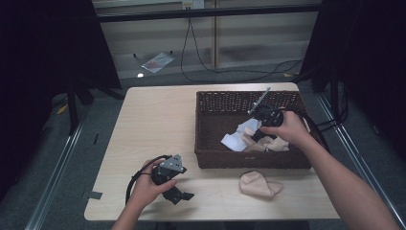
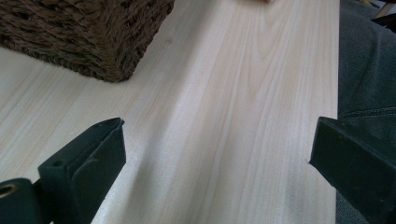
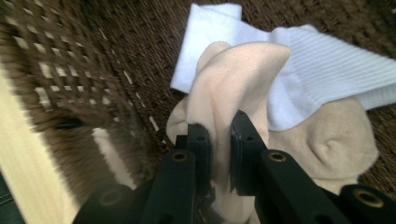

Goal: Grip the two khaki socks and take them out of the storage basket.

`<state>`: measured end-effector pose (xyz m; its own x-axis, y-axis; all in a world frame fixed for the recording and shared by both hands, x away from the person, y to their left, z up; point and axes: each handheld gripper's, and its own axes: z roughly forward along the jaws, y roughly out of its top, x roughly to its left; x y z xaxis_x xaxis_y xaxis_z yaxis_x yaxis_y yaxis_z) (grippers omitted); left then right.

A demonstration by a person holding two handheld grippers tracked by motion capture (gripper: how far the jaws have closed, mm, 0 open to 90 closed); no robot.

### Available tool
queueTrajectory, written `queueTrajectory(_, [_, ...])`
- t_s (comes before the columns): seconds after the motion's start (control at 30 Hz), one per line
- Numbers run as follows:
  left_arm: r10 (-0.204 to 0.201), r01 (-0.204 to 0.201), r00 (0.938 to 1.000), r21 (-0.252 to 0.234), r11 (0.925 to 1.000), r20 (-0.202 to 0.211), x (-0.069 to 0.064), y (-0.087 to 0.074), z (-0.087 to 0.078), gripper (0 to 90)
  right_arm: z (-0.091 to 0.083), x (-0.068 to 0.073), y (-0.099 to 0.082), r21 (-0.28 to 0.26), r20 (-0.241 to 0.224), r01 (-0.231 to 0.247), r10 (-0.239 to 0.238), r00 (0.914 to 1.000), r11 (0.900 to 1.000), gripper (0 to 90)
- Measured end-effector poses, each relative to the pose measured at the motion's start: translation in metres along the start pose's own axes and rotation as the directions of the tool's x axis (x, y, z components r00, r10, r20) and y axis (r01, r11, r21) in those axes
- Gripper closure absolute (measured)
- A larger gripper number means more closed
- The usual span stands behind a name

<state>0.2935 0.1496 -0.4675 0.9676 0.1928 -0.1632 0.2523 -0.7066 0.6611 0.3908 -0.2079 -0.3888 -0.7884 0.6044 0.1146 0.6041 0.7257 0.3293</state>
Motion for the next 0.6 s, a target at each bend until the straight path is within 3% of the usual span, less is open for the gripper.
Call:
queueTrajectory(0.33, [-0.002,0.002,1.0000,0.010,0.9999,-0.003,0.000,0.000,0.000,3.1,-0.034,0.004,-0.002,-0.022,-0.027,0.016,-0.016,0.9995,0.9996,81.7])
queueTrajectory(0.6, [-0.009,0.009,0.9999,0.003,1.0000,-0.006,0.000,0.000,0.000,3.1,-0.062,0.007,-0.001,-0.057,-0.049,0.001,-0.004,0.9988,0.9984,81.7])
